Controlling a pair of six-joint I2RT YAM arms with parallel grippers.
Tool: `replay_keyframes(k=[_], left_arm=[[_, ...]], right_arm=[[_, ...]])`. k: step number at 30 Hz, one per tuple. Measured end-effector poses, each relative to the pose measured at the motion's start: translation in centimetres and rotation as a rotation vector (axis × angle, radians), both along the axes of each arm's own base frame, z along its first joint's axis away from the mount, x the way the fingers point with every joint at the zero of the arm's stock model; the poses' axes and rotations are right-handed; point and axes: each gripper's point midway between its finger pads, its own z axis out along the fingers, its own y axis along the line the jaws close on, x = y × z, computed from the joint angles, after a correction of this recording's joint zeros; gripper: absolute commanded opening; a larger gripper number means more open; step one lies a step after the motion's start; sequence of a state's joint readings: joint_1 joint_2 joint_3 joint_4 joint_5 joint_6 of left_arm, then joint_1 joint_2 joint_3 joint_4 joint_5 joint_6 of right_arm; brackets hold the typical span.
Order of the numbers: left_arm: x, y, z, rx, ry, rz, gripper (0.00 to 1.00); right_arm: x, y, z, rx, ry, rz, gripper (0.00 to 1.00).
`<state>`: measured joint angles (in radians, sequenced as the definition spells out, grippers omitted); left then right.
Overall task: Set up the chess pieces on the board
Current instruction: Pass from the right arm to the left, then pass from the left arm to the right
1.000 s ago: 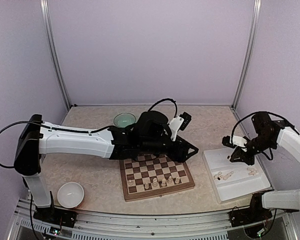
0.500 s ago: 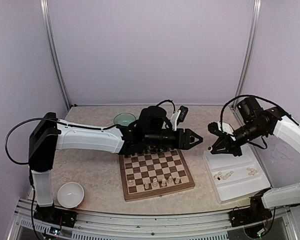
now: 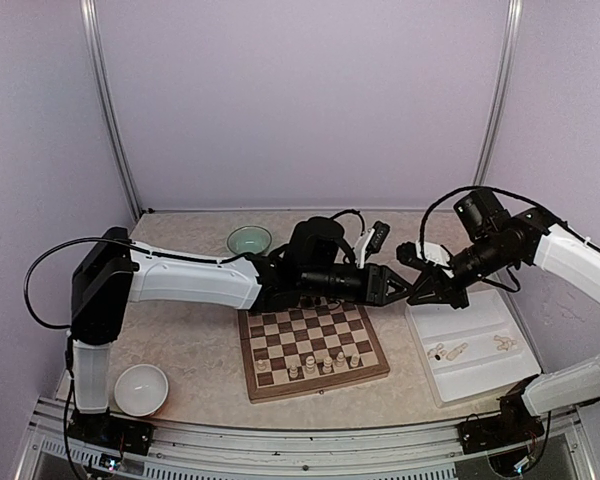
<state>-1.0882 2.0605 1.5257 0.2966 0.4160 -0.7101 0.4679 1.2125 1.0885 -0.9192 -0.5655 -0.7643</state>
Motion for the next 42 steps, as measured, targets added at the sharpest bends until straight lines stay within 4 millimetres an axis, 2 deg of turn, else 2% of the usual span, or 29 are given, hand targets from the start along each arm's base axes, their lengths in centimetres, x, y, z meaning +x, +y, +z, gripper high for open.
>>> replay_keyframes(k=[7, 13, 16, 21, 23, 26, 29, 32, 34, 36, 38, 42], left_arm=[[-0.3, -0.2, -0.6, 0.009, 0.023, -0.019, 0.26], [0.1, -0.1, -0.7, 0.014, 0.042, -0.015, 0.14], [0.2, -0.1, -0.6, 0.01, 0.042, -0.015, 0.11], [1.0, 0.4, -0.4, -0.006, 0.035, -0.007, 0.09], [1.3, 1.3, -1.1, 0.0, 0.031, 0.008, 0.09], [1.7, 3.3, -1.3, 0.0, 0.006, 0.043, 0.08], [1.9, 5.3, 0.7, -0.061, -0.055, 0.082, 0.08], [1.8, 6.4, 4.3, -0.16, -0.132, 0.109, 0.08], [1.7, 6.8, 6.7, -0.231, -0.186, 0.124, 0.08], [1.8, 7.2, 8.6, -0.289, -0.233, 0.145, 0.08], [2.0, 7.3, 9.6, -0.322, -0.261, 0.159, 0.08], [2.3, 7.3, 9.9, -0.343, -0.28, 0.183, 0.08]], right_arm=[[0.3, 0.1, -0.3, -0.026, -0.001, -0.015, 0.06], [0.5, 0.1, -0.3, -0.035, -0.001, -0.027, 0.09], [0.7, 0.2, -0.1, -0.035, -0.003, -0.03, 0.22], [1.3, 0.5, 0.9, -0.007, -0.023, -0.054, 0.53], [1.9, 0.5, 2.1, 0.031, -0.057, -0.078, 0.57], [2.9, 0.2, 5.0, 0.15, -0.071, -0.134, 0.54], [5.0, -1.0, 8.6, 0.323, -0.049, -0.22, 0.51], [6.2, -1.0, 10.5, 0.487, 0.063, -0.244, 0.5], [6.8, -0.3, 10.5, 0.567, 0.176, -0.228, 0.5], [7.1, 0.4, 9.7, 0.618, 0.31, -0.212, 0.5], [7.3, 1.1, 8.7, 0.662, 0.453, -0.199, 0.49], [6.7, 1.6, 7.9, 0.729, 0.68, -0.18, 0.48]])
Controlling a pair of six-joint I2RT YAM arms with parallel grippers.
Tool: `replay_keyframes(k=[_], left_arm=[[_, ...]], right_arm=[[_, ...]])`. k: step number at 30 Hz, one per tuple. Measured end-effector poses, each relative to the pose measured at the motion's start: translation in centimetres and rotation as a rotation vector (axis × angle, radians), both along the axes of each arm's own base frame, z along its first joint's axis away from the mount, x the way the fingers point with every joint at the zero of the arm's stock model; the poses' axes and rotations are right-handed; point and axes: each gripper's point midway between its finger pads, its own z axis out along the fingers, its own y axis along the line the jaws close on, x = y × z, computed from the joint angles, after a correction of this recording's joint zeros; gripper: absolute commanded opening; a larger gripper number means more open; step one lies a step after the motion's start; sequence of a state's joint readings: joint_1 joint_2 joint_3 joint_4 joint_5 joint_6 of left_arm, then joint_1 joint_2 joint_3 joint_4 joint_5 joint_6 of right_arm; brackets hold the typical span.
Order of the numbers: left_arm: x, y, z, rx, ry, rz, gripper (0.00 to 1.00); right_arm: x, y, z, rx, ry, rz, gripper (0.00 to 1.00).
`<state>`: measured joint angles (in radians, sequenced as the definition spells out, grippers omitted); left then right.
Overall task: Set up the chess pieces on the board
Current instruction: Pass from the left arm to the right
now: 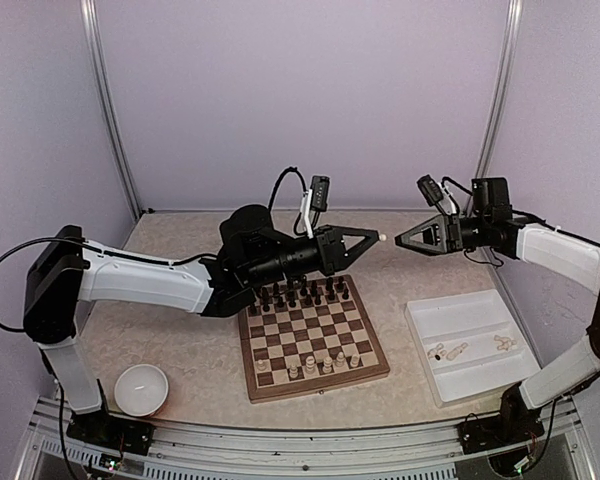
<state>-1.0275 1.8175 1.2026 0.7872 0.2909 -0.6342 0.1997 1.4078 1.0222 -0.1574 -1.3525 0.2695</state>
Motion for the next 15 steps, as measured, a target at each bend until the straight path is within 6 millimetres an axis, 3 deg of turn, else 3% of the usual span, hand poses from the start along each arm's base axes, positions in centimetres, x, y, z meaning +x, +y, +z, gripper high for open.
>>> replay_keyframes(k=[8, 15], left_arm=[[0.5, -0.8, -2.0, 0.022, 0.01, 0.02, 0.08], [0.8, -1.3, -1.7, 0.015, 0.003, 0.023, 0.08]], right_arm=[[-1.9, 1.2, 1.6, 0.071, 0.074, 0.127, 0.47], [-2.5, 1.7, 2.1, 0.081, 0.069, 0.162, 0.42]])
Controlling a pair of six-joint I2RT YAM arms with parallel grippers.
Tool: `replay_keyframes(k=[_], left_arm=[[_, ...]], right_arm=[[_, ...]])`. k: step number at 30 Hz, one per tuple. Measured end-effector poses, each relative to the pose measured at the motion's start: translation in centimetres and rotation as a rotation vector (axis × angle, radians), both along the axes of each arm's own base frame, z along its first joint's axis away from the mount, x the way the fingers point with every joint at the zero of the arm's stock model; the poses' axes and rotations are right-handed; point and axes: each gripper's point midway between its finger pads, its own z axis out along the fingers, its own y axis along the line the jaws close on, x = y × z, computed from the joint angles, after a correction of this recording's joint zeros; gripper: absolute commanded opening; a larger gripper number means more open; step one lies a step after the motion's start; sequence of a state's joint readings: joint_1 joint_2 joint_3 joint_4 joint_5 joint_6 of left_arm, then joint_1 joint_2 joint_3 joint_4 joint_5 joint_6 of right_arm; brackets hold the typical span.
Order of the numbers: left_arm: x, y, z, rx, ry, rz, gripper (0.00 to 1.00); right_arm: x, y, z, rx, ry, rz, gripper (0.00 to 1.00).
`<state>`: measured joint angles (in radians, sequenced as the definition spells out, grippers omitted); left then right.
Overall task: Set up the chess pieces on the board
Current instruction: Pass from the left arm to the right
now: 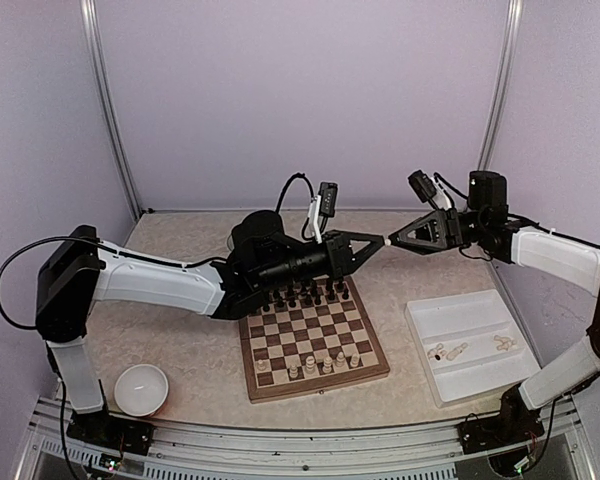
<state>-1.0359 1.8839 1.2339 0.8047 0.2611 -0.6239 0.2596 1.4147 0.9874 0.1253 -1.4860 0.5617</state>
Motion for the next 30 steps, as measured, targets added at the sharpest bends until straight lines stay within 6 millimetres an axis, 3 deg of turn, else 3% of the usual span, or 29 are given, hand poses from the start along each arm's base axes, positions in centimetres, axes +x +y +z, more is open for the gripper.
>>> replay_keyframes(k=[17, 25, 27, 30], left_arm=[[0.5, -1.0, 0.3, -0.013, -0.006, 0.003, 0.08], [0.5, -1.5, 0.6, -0.022, -0.009, -0.005, 0.09], [0.5, -1.5, 0.5, -0.022, -0.009, -0.008, 0.12], [0.5, -1.5, 0.5, -0.022, -0.009, -0.008, 0.3]], right_arm=[[-0.2, 0.5, -0.3, 0.0, 0.005, 0.019, 0.22], [-0.1, 0.5, -0.2, 0.002, -0.006, 0.015, 0.07], [0.0, 0.5, -0.2, 0.003, -0.012, 0.013, 0.04], [0.0, 0.4, -0.2, 0.005, -0.025, 0.012, 0.0]])
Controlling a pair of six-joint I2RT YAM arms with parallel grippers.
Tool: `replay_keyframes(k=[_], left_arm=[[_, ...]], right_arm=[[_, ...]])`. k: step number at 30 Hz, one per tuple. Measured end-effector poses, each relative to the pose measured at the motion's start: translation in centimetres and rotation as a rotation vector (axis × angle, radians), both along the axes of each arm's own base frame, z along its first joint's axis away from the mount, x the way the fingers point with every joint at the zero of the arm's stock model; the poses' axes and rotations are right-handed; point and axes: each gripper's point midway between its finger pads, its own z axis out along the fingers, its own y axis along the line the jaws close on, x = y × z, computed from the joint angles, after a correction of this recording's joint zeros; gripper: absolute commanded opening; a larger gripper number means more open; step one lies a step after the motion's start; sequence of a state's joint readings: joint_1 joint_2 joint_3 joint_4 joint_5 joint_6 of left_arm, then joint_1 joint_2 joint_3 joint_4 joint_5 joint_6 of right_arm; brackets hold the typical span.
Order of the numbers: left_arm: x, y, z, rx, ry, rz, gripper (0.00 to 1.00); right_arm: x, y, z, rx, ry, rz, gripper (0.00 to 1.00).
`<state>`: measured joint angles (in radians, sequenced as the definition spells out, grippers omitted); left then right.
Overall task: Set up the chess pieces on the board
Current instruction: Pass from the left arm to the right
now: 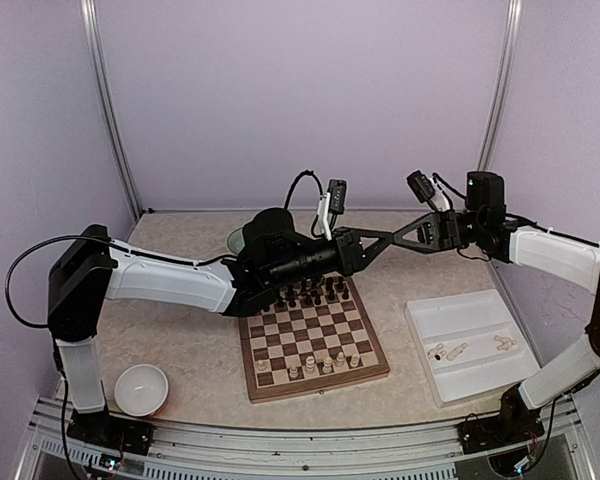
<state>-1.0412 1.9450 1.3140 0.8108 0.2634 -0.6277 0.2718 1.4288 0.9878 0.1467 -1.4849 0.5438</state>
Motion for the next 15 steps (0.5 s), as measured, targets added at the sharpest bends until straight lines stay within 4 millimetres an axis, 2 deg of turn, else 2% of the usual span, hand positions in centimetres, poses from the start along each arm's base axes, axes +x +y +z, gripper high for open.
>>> replay_keyframes(k=[2, 5, 9, 12, 15], left_arm=[[0.1, 0.0, -0.3, 0.012, 0.001, 0.007, 0.39], [0.7, 0.0, -1.7, 0.079, 0.0, 0.036, 0.48], [1.8, 1.4, -3.3, 0.222, 0.004, 0.084, 0.53], [3.5, 4.5, -1.8, 0.306, -0.021, 0.157, 0.54], [5.4, 8.3, 1.7, 0.359, -0.09, 0.262, 0.55]], right_arm=[[0.1, -0.1, 0.0, -0.002, -0.008, -0.003, 0.0], [0.9, -0.1, 0.7, -0.016, -0.059, -0.034, 0.0], [3.2, 0.4, 2.3, -0.104, -0.27, -0.144, 0.0], [3.5, 1.0, 1.6, -0.223, -0.417, -0.196, 0.0], [2.7, 1.9, -1.4, -0.385, -0.515, -0.19, 0.0]])
